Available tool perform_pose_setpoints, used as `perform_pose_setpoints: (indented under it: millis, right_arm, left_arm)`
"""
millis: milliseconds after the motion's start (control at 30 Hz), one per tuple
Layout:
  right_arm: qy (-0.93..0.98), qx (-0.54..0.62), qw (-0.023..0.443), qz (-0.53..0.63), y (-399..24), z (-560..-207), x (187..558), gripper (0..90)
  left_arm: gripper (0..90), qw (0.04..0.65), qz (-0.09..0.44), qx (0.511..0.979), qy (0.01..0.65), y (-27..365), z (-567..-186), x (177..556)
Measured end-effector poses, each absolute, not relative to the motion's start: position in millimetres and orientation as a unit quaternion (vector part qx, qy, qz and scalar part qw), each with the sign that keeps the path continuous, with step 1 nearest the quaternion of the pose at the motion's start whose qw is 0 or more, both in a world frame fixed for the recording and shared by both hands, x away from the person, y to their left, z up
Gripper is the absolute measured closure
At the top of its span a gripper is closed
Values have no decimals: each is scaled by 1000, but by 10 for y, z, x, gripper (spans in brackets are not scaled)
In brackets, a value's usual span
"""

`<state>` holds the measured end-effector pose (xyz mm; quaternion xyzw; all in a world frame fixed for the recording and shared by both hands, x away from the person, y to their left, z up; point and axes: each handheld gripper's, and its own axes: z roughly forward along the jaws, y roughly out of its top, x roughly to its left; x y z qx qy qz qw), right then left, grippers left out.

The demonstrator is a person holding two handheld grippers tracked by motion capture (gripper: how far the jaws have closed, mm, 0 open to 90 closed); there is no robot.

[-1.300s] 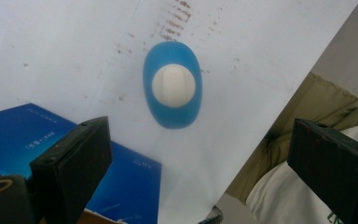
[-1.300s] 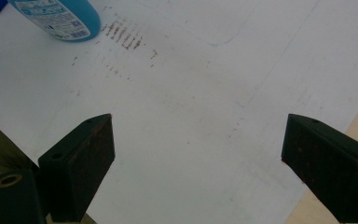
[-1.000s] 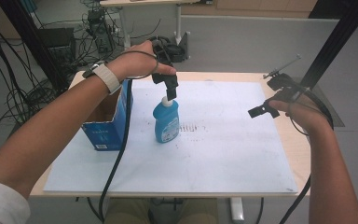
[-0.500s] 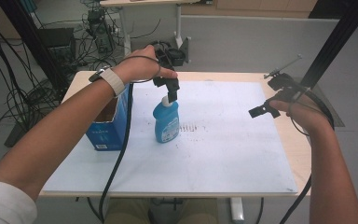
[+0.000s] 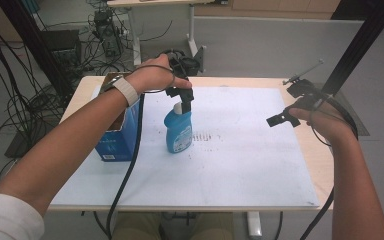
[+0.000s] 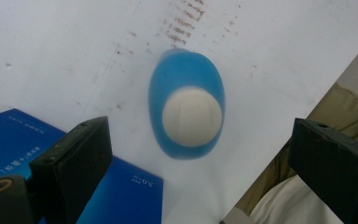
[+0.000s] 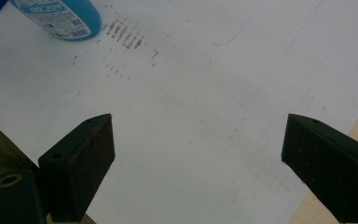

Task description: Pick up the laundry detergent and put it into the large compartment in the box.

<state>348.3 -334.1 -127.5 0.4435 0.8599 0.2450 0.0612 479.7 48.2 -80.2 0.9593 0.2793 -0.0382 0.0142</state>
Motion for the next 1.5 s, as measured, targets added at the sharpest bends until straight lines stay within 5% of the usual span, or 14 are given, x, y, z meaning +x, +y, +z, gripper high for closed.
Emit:
perform_pose_setpoints:
  millis: [1500]
  right_arm:
    - [858, 447, 63, 245, -3342, -1277, 3472, 93]
  left_arm:
    - [75, 9, -43, 954, 296, 461, -1040, 4790]
